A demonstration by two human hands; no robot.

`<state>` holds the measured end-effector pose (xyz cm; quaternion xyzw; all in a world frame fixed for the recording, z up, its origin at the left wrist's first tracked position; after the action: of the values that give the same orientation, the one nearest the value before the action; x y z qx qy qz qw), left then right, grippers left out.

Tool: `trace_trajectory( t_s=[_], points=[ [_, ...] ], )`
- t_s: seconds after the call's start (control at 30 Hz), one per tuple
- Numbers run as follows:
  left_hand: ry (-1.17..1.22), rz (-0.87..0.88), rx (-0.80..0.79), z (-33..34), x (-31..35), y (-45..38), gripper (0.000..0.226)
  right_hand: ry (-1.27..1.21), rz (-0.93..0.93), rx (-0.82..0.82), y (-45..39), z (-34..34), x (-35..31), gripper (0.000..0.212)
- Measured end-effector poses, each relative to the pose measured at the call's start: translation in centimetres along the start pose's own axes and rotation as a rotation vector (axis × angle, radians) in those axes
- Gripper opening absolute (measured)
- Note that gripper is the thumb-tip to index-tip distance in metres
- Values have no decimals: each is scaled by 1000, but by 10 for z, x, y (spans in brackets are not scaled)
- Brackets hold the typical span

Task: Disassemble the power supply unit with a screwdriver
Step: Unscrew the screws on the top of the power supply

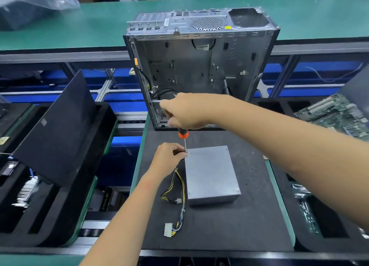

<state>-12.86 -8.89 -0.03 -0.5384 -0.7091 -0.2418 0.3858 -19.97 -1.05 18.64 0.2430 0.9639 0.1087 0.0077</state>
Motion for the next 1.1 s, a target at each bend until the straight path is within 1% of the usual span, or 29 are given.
trace_trajectory(
  t_s=[0.03, 0.07, 0.13, 0.2, 0.27, 0.3, 0.33, 0.47, 0.57, 0.63, 0.7, 0.73, 0.77, 0.87, 0.93, 1.0, 1.07, 1.1],
  points=[
    [4, 0, 7, 0, 0, 0, 4, -136, -25, -42, -1, -1, 2, 13],
    [12, 2, 15, 0, 0, 1, 4, -214, -59, -66, 1, -3, 1, 19],
    [21, 11, 23, 0, 1, 2, 5, -235, -89, -90, 4, -3, 1, 19],
    [14, 14, 24, 1, 1, 3, 5, -196, -16, -48, 4, -1, 4, 11],
    [9, 4, 26, 1, 1, 3, 6, -43, 111, 20, 2, 2, 8, 30],
    [10, 1, 22, 0, 1, 3, 6, 33, 136, 50, 0, 4, 8, 31],
    [17, 0, 14, 0, 2, 3, 7, 32, 129, 71, -1, 4, 7, 28],
    [106, -8, 7, -4, 2, 5, 13, -194, 38, -34, 1, 3, 7, 10],
    [140, -17, 32, -4, 3, 7, 13, -232, -5, -53, 6, 1, 4, 13],
    [126, -33, 27, -4, 4, 5, 11, -183, 39, -53, 5, 0, 5, 11],
    [108, -63, 13, -5, 4, 3, 10, 24, 90, 5, 2, 0, 5, 24],
    [106, -78, 7, -5, 4, 2, 10, 91, 88, 30, 1, 1, 4, 25],
    [98, -88, 1, -5, 4, 2, 10, 92, 87, 38, 0, 2, 4, 22],
    [68, -94, -7, -5, 7, -1, 10, -74, 75, -51, -1, 2, 7, 13],
    [59, -95, 1, -6, 9, -2, 9, -166, 31, -77, 3, -1, 7, 17],
    [38, -93, 7, -6, 10, -3, 7, -213, 19, -88, 5, -1, 8, 18],
    [30, -100, 10, -5, 10, -2, 6, -242, 50, -93, 4, 2, 8, 14],
    [28, -107, 9, -5, 9, -3, 5, -236, 81, -94, 3, 4, 9, 18]
  ],
)
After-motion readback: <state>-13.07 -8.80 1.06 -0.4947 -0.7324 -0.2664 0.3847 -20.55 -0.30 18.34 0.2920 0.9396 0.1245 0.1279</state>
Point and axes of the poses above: each hand's wrist, its own y-axis away from the middle knuckle, its own z-axis out of the palm, x = y × z, the point moved 3 cm from there along -y, towards the middle knuckle, and after that the axes turned 12 degrees about z, right-handed, at the moved point
